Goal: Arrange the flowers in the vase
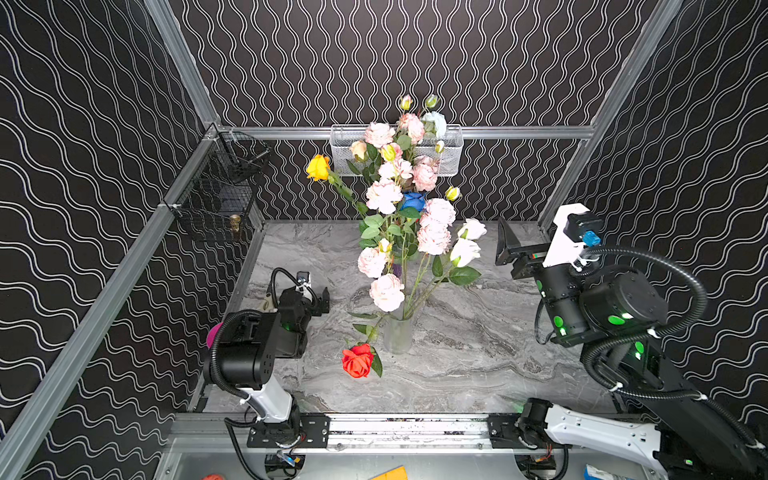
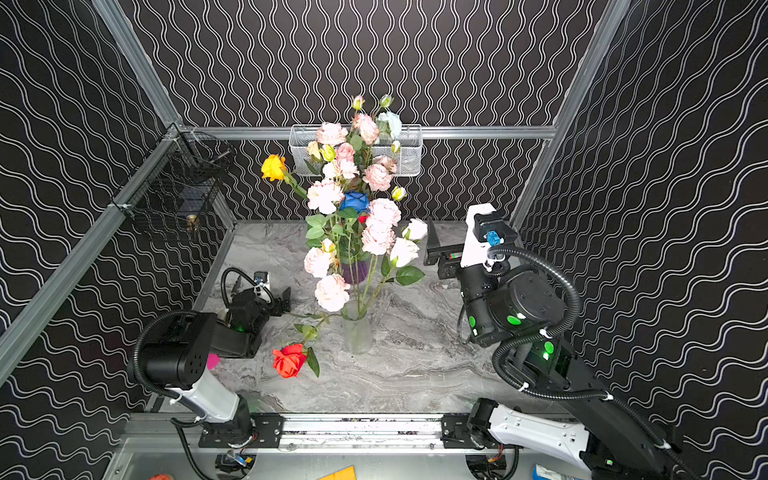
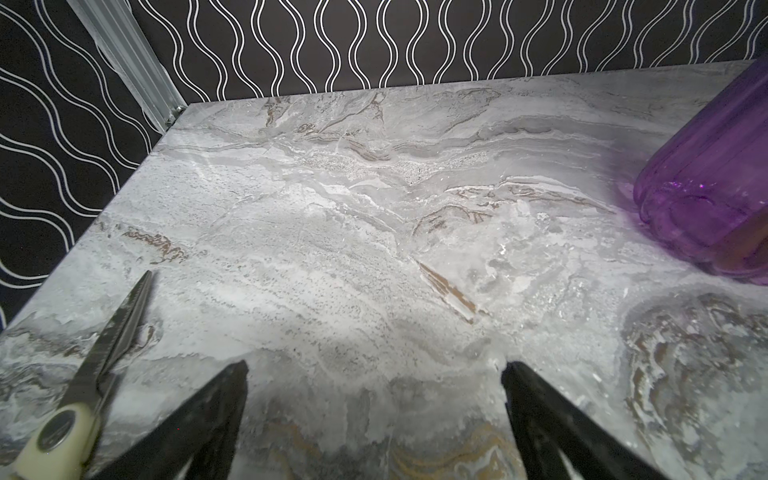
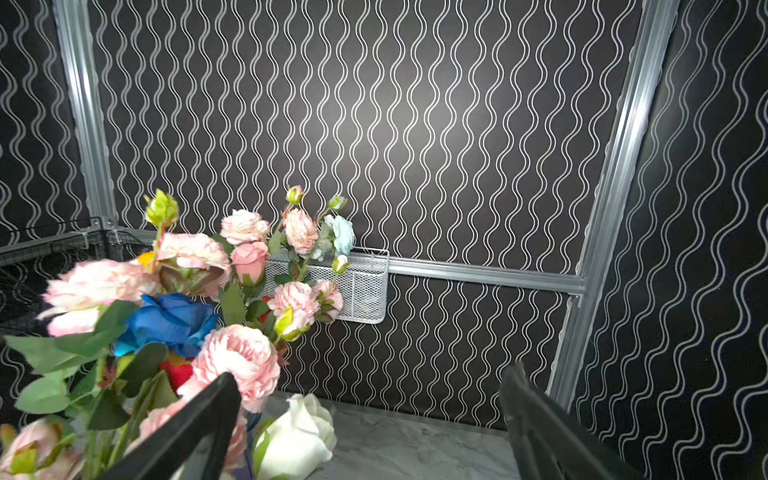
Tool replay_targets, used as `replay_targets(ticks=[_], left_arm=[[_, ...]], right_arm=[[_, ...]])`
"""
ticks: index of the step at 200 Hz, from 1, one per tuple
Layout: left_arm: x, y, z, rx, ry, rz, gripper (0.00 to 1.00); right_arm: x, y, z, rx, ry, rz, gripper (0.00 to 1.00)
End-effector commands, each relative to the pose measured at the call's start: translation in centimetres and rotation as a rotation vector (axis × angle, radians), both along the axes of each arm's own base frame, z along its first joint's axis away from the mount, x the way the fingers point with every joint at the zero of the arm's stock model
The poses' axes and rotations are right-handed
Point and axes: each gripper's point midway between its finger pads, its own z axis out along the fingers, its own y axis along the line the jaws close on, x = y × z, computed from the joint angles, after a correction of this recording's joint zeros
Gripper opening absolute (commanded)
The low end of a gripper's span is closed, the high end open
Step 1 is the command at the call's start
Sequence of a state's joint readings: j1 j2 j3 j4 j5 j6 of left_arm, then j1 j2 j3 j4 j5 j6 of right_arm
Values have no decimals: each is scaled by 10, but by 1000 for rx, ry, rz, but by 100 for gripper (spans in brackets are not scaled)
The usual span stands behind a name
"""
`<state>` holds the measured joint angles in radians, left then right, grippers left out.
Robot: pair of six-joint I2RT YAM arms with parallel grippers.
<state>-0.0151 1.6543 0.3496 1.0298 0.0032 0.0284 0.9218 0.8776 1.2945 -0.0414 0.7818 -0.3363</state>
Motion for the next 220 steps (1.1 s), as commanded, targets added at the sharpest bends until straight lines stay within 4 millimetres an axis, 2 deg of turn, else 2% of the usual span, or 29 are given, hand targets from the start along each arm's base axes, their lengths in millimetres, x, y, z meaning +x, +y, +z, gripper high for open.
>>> replay_targets(ticks=[1, 46, 69, 73, 90, 135, 190, 220], left_arm=[[3, 0, 6, 12, -25, -4, 99], [4, -1, 6, 15, -21, -5, 99], [4, -1, 7, 16, -24, -6, 99], [4, -1, 6, 17, -23, -7, 99], [4, -1, 6, 16, -22, -6, 99], [4, -1, 6, 17, -20, -7, 99], [4, -1, 6, 17, -22, -6, 99], [4, -1, 6, 18, -22, -6, 99]], right_arm=[[15, 4, -22, 36, 49, 79, 99], [60, -36, -75, 71, 120, 20, 99], [77, -57, -95, 129, 130, -20, 99], [82, -58, -110, 126, 155, -23, 99], [93, -69, -135, 143, 173, -43, 99], [112, -124, -199, 270, 193, -147, 99], [133, -136, -295, 183, 318, -223, 99], [135, -138, -327, 114, 373, -246, 99]])
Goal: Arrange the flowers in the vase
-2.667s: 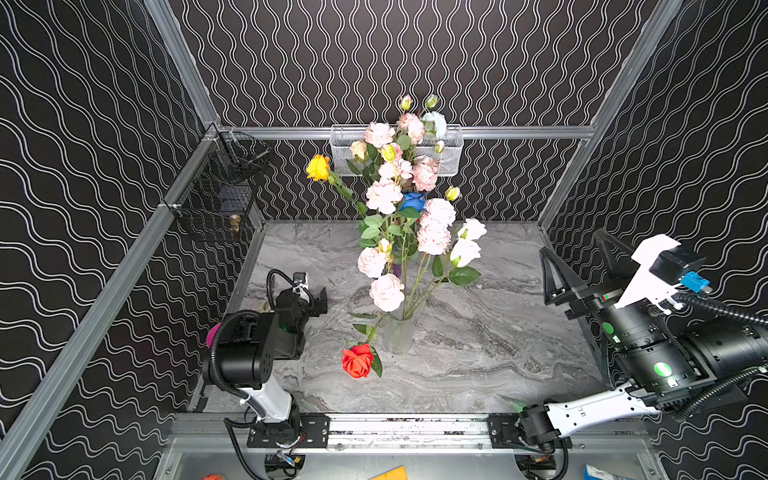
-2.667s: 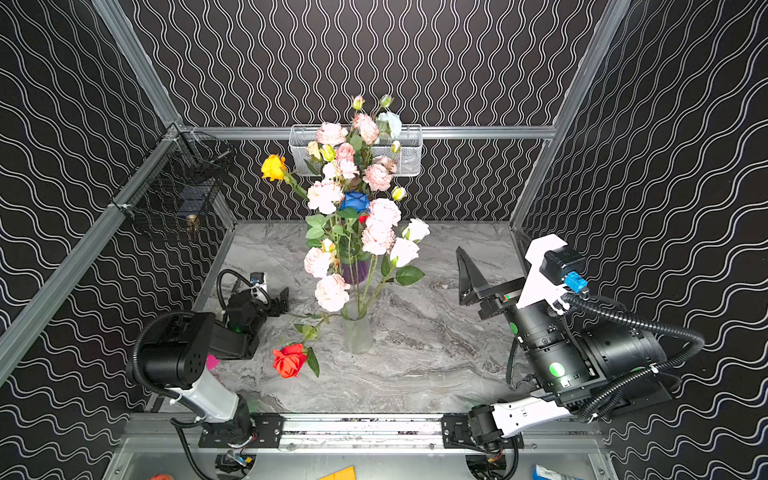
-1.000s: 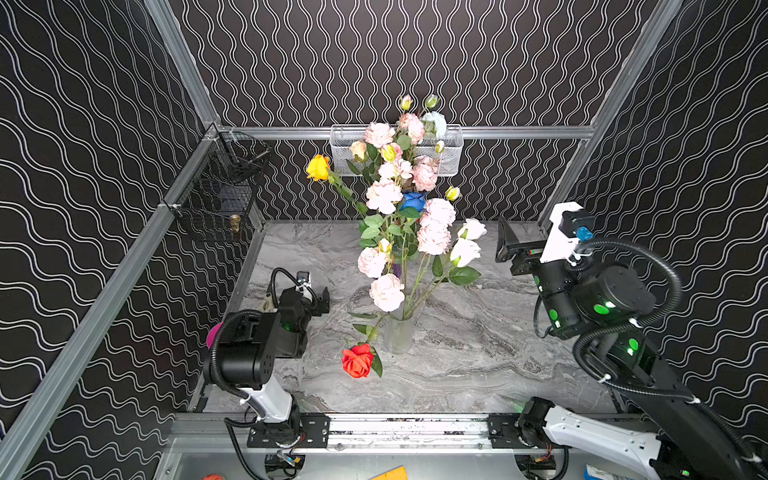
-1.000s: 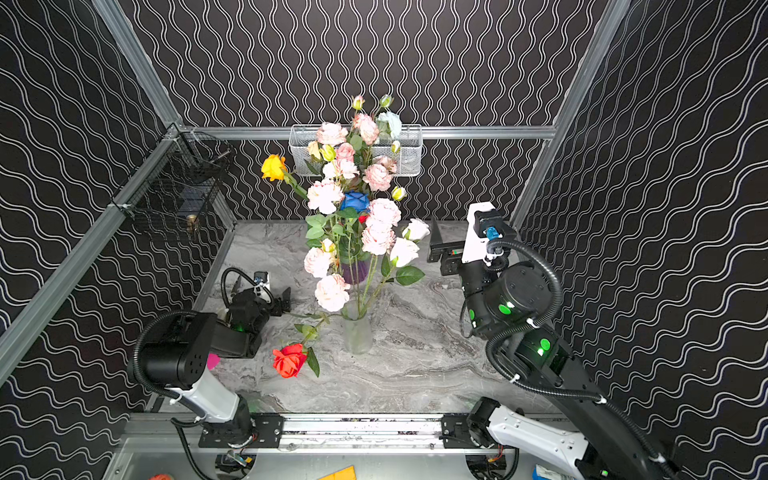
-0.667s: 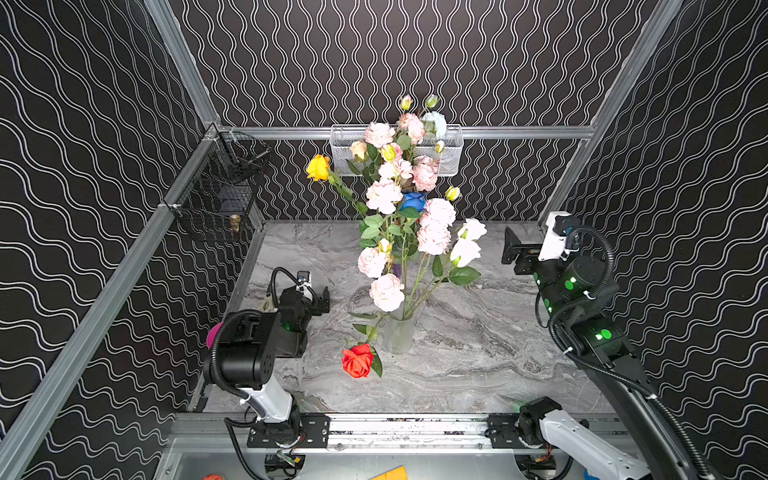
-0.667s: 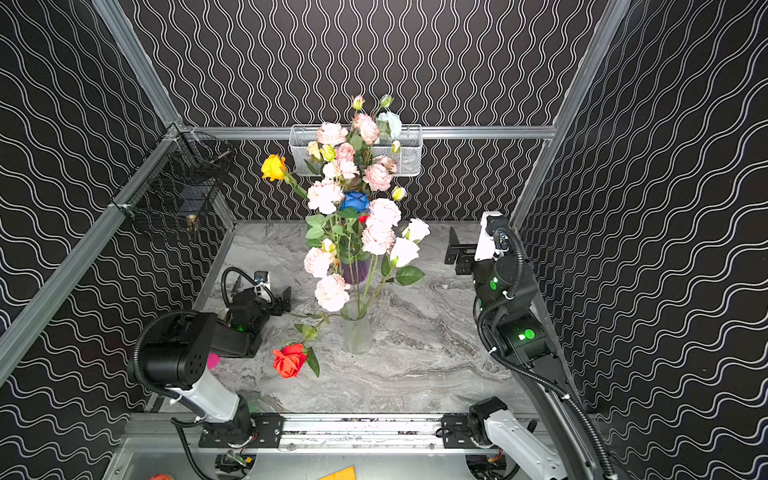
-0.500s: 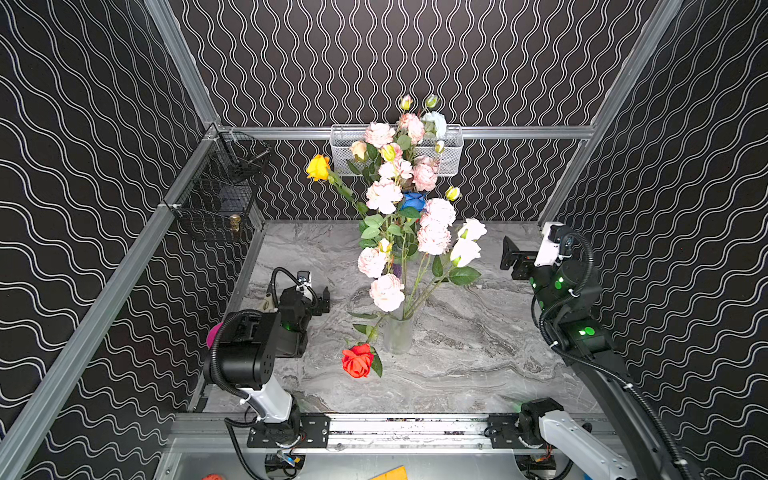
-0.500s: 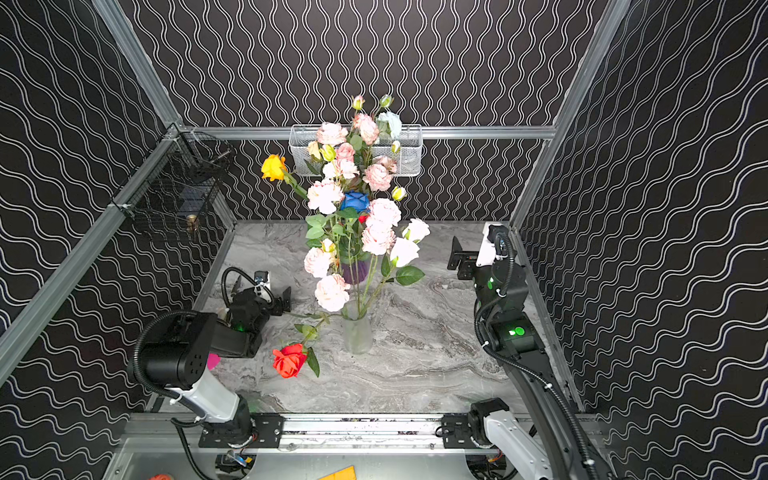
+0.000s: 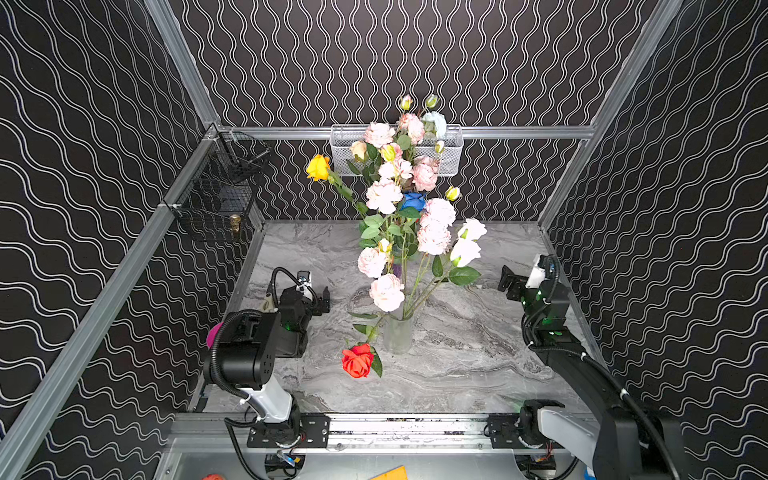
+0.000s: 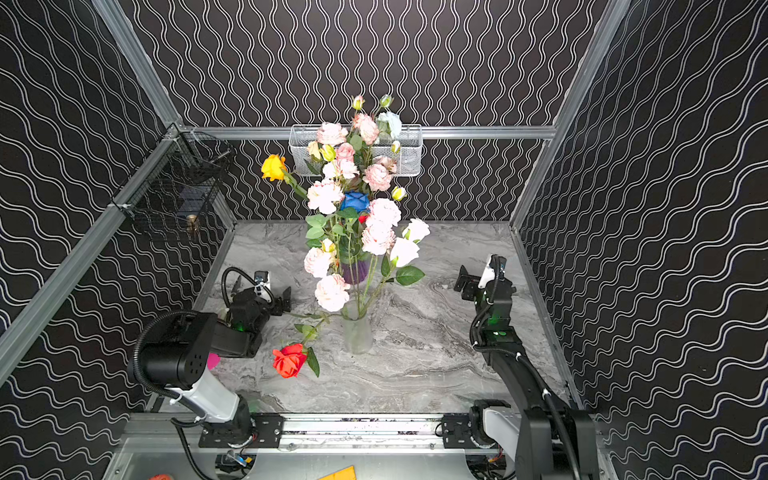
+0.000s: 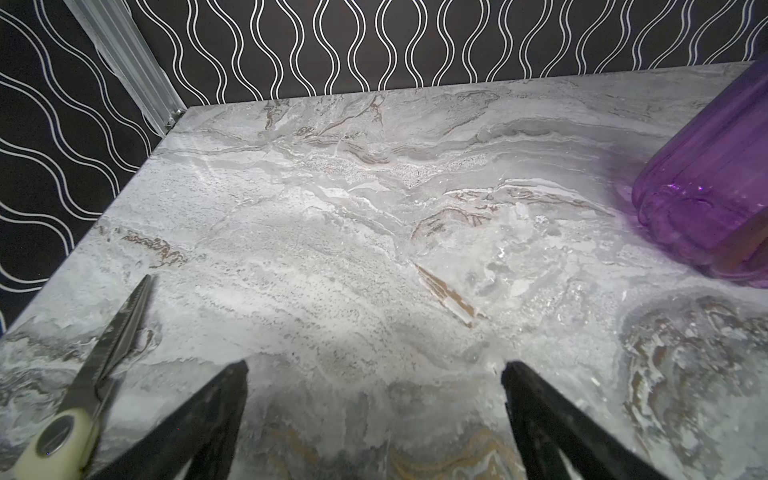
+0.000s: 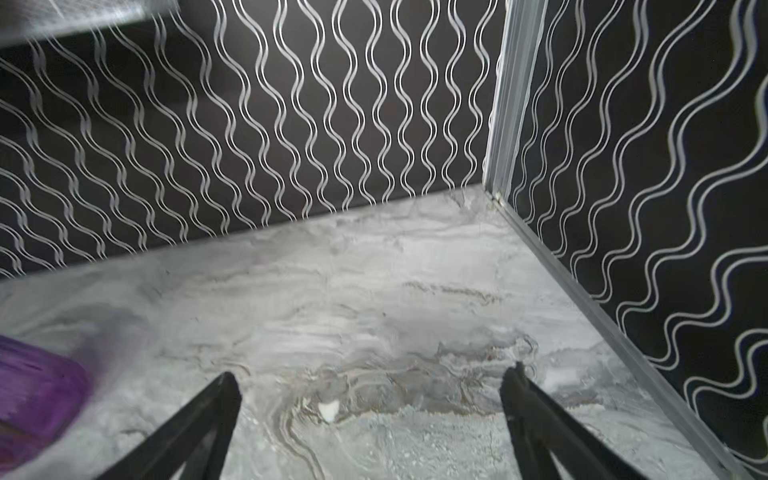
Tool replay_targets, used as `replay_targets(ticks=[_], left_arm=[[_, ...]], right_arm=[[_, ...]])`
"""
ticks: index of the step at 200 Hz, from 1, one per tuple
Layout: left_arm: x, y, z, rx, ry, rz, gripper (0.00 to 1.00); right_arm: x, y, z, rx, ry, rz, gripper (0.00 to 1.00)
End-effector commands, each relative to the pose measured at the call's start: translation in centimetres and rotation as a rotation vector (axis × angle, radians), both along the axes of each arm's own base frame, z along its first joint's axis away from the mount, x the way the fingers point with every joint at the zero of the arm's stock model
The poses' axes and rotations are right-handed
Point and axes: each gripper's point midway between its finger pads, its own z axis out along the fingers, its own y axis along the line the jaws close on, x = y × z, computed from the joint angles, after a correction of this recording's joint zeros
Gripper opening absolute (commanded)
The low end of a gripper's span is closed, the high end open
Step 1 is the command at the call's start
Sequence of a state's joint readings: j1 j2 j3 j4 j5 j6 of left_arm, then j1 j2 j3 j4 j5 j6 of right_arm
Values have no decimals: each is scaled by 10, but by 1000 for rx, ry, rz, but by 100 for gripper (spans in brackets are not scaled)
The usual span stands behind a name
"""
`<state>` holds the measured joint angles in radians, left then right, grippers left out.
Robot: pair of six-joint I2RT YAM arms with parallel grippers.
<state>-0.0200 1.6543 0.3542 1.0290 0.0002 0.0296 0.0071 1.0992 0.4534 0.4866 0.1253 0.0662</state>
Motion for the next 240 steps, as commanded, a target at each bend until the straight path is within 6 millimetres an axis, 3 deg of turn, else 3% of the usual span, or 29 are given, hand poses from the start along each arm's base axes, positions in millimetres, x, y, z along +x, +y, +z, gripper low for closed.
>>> replay_targets(ticks=[1, 40, 63, 80, 102, 118, 129, 154, 240], left_arm=[[3, 0, 5, 15, -18, -3, 99], [3, 0, 4, 17, -16, -4, 99], [3, 1, 5, 16, -17, -2, 99], [3, 0, 5, 15, -18, -3, 99], [3, 0, 5, 18, -18, -2, 99], [3, 1, 4, 16, -15, -2, 99], [3, 1, 5, 17, -17, -1, 99], [3, 0, 5, 18, -17, -2, 99], [3, 0, 4, 18, -16, -3, 99]], right_arm=[[4, -2, 10, -61, -76, -1, 99], [-3, -6, -27, -119, -72, -4, 99], [-13, -2, -27, -106, -173, 3, 99], [-17, -5, -44, -90, -134, -7, 99], [-26, -10, -44, -98, -214, -57, 99], [-21, -5, -54, -117, -203, -26, 99], [-17, -7, -51, -129, -222, -53, 99], [3, -12, -73, -89, -58, -80, 99], [5, -31, -72, -64, -73, -172, 99]])
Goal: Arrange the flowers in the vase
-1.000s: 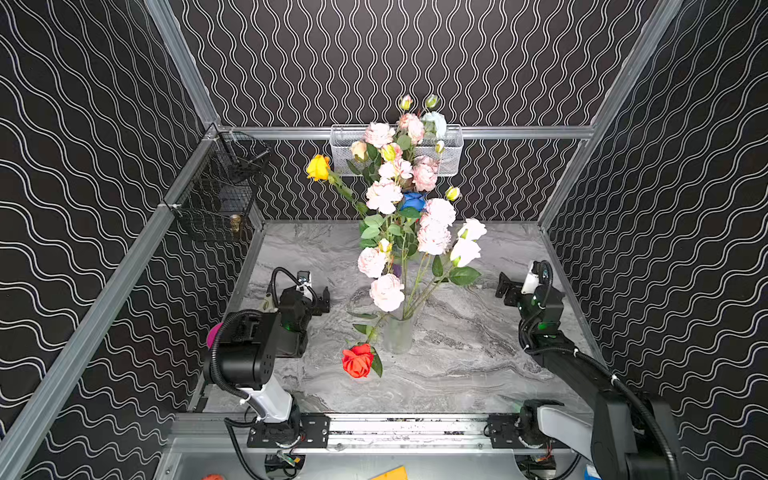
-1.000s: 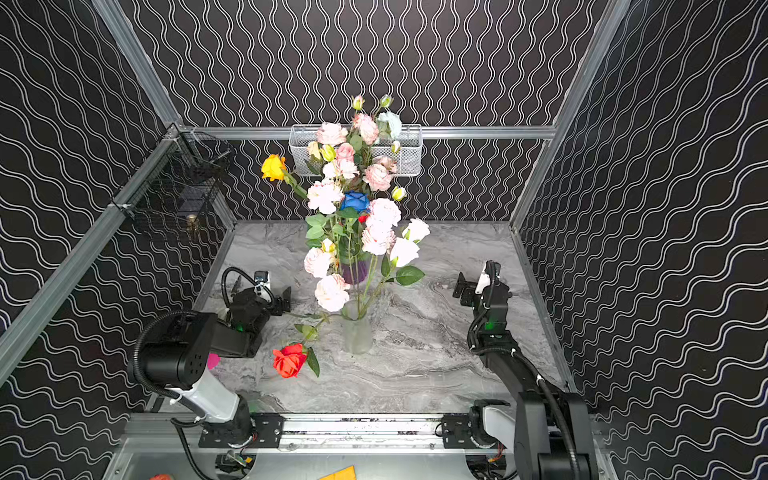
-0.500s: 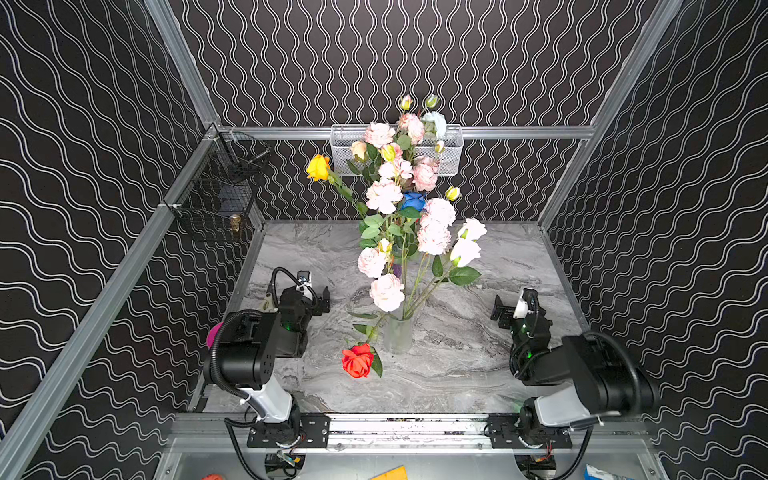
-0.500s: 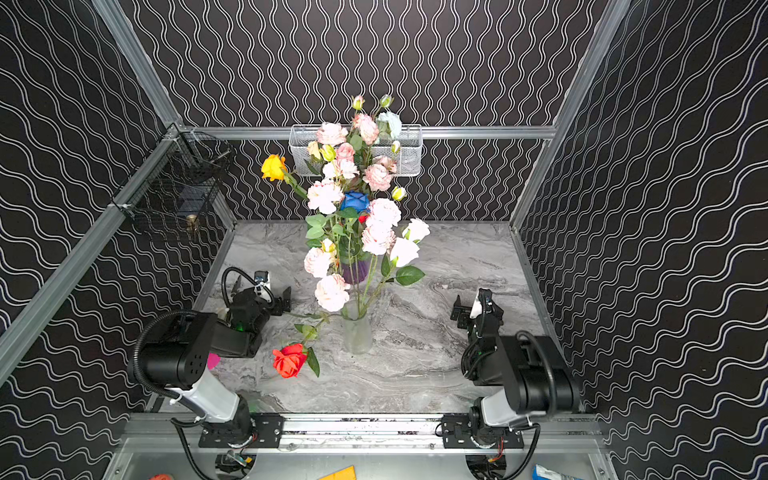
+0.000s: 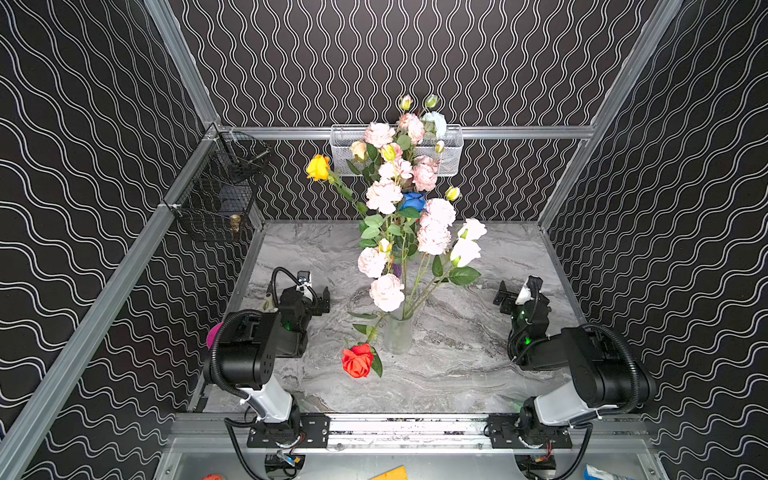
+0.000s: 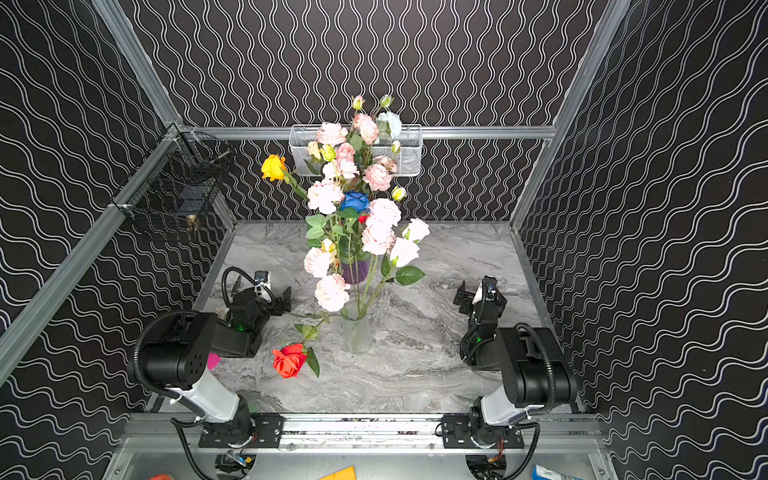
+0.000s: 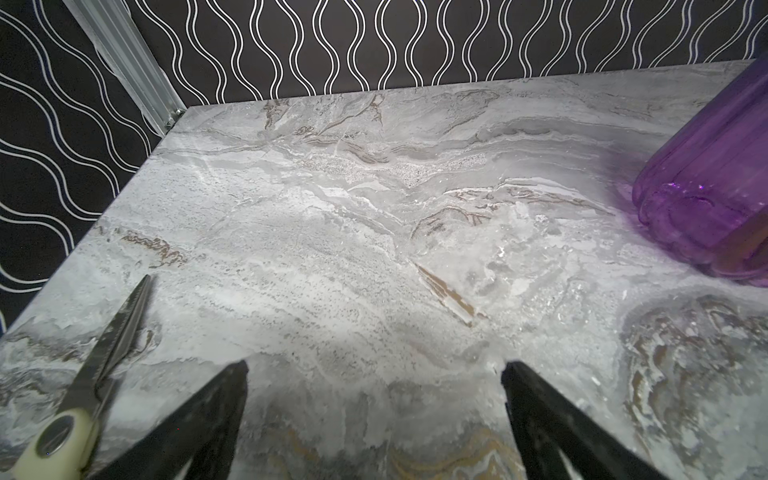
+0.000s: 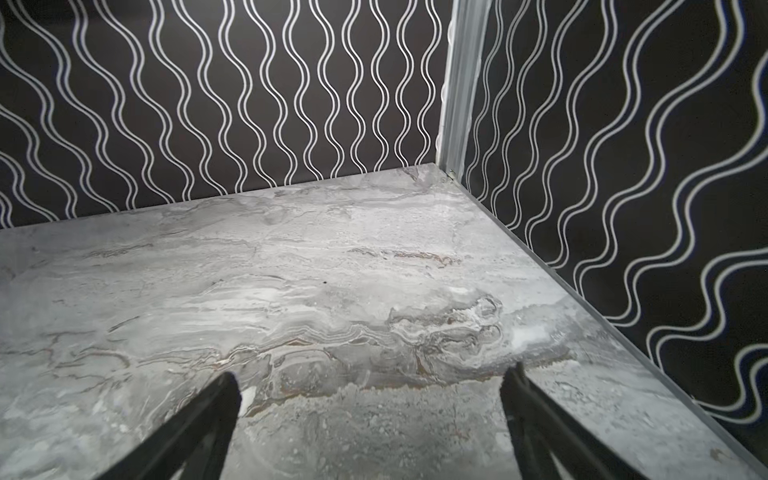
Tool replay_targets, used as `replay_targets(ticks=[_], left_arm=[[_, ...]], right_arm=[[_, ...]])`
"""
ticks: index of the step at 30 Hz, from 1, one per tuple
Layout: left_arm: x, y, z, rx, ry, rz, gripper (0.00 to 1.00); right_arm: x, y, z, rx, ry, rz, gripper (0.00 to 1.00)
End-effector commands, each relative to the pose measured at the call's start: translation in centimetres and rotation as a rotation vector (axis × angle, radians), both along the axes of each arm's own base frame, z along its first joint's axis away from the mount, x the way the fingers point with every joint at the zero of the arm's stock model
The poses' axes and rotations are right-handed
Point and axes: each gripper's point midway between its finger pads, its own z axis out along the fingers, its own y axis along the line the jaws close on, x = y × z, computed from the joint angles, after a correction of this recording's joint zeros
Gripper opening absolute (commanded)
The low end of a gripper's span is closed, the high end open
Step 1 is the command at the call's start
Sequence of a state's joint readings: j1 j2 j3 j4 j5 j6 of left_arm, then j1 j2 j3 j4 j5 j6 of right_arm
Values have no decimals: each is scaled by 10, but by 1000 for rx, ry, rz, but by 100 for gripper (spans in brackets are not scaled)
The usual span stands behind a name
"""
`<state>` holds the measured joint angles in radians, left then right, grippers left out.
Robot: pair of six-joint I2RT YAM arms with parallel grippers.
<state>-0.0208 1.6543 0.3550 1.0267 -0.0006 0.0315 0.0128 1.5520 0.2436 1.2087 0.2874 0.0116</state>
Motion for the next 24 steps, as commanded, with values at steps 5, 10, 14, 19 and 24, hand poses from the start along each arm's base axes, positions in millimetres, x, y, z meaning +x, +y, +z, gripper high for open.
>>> replay_targets(ticks=[5, 10, 14, 19, 24], left_arm=[[3, 0, 4, 16, -14, -3, 99], [4, -3, 4, 20, -13, -15, 99], [3, -3, 4, 21, -11, -15, 99], [6, -3, 1, 33, 3, -7, 99], [5, -4, 3, 33, -8, -10, 99]], right_arm=[[2, -6, 6, 18, -24, -29, 99], [1, -6, 6, 15, -28, -30, 99], [1, -6, 7, 14, -32, -30, 99], [-2, -4, 10, 2, -46, -20, 99], [0, -4, 9, 8, -39, -19, 99]])
